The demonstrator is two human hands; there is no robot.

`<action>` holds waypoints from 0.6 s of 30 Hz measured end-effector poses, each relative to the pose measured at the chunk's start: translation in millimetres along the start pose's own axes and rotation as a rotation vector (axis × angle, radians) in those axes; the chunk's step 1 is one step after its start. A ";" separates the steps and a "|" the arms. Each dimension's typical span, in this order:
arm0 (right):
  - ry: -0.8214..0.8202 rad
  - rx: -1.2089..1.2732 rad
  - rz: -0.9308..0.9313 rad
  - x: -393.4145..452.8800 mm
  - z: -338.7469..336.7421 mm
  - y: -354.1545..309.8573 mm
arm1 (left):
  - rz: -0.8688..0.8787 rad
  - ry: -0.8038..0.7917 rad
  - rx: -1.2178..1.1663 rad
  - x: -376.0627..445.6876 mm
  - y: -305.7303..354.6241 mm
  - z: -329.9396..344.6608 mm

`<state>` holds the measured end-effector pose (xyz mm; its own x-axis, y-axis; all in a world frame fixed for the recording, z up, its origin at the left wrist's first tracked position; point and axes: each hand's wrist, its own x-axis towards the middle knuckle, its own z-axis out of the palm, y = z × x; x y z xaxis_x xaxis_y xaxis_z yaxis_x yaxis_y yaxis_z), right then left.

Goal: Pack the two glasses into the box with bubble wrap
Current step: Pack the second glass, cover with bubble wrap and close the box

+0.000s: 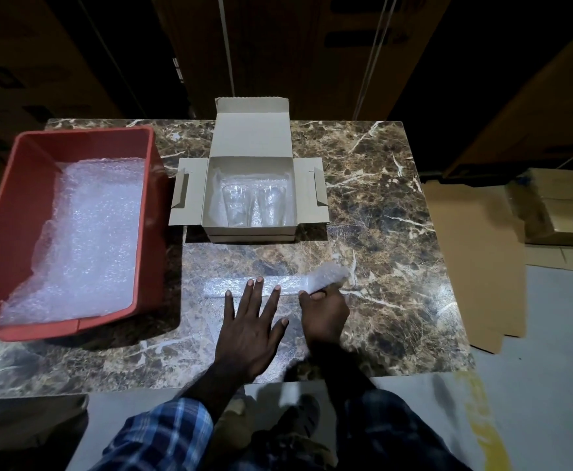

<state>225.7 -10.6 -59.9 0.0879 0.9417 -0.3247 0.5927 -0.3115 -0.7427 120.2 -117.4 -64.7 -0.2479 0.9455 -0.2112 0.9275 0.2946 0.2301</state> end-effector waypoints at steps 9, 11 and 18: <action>-0.001 0.174 0.012 -14.7 17.2 -19.6 | 0.038 0.016 -0.046 0.0 -4.6 0.1; -0.039 0.140 -0.043 -17.6 23.3 -15.8 | 0.046 0.009 -0.078 0.4 -5.5 -1.1; 0.067 -0.147 -0.529 -23.7 29.2 -15.1 | -0.028 0.077 -0.593 2.9 -16.9 -22.5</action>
<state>191.3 -31.9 -58.1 -0.2047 0.9724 0.1122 0.6747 0.2232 -0.7035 97.5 -116.5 -47.8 -0.3106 0.9370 -0.1602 0.6116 0.3260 0.7209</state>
